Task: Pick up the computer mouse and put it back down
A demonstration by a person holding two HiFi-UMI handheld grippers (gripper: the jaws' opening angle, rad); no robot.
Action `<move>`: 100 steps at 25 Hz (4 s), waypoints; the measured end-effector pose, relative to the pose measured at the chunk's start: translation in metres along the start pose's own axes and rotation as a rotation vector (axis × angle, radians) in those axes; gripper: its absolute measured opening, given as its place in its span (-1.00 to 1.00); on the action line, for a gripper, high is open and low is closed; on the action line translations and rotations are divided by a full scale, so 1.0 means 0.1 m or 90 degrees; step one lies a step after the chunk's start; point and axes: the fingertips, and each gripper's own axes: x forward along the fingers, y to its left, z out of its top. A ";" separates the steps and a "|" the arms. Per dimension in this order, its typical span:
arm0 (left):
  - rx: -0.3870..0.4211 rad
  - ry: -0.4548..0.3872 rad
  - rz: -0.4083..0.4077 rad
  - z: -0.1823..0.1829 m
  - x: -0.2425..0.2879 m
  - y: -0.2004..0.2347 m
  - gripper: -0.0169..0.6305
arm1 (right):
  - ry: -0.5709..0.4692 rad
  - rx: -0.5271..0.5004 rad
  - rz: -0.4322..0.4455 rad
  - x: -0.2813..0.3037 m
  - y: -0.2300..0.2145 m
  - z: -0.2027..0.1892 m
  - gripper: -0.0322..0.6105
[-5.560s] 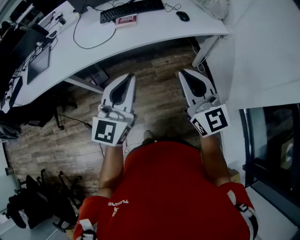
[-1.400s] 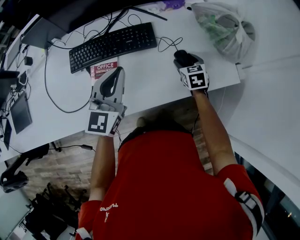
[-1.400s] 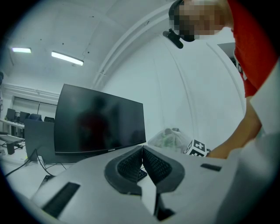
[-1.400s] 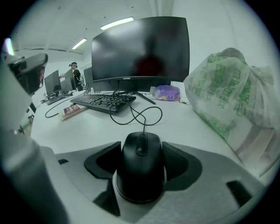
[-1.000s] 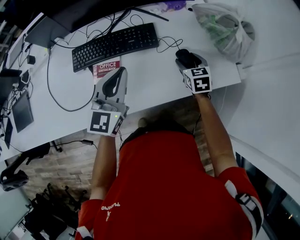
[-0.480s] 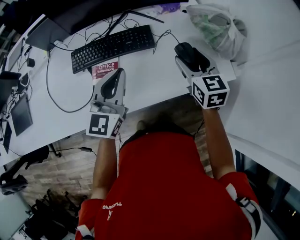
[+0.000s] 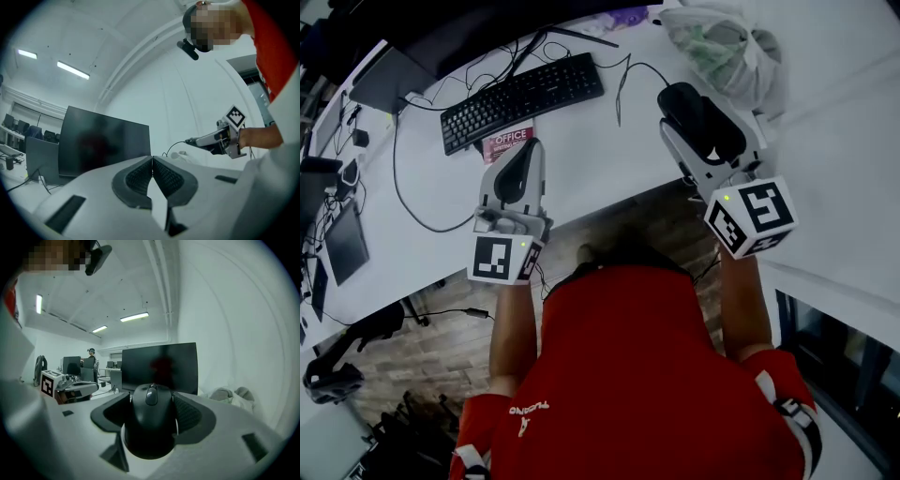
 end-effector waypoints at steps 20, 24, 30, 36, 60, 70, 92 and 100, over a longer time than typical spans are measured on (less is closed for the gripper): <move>0.013 -0.005 -0.033 0.13 -0.05 -0.09 -0.92 | -0.011 -0.012 -0.026 -0.36 0.11 0.14 0.00; 0.013 0.000 -0.033 0.11 -0.05 -0.09 -0.92 | 0.013 -0.007 -0.037 -0.29 0.06 -0.05 0.00; 0.011 0.010 -0.032 0.03 -0.01 -0.09 -0.92 | 0.058 -0.006 -0.052 -0.14 -0.08 -0.44 0.00; 0.012 0.024 -0.028 -0.07 0.01 -0.10 -0.91 | 0.101 0.002 -0.064 0.01 -0.24 -0.90 0.00; 0.020 0.066 0.009 -0.29 0.07 -0.08 -0.92 | 0.313 0.018 -0.052 0.71 -0.62 -2.59 0.01; 0.021 0.075 0.021 -0.34 0.04 -0.09 -0.92 | 0.347 0.016 -0.049 0.80 -0.64 -2.76 0.01; -0.010 0.067 -0.023 -0.42 -0.17 -0.10 -0.92 | 0.286 -0.003 -0.086 0.51 -0.52 -2.25 0.09; -0.026 0.055 -0.070 -0.41 -0.36 -0.10 -0.92 | 0.138 -0.002 -0.089 0.19 0.12 -1.44 -0.53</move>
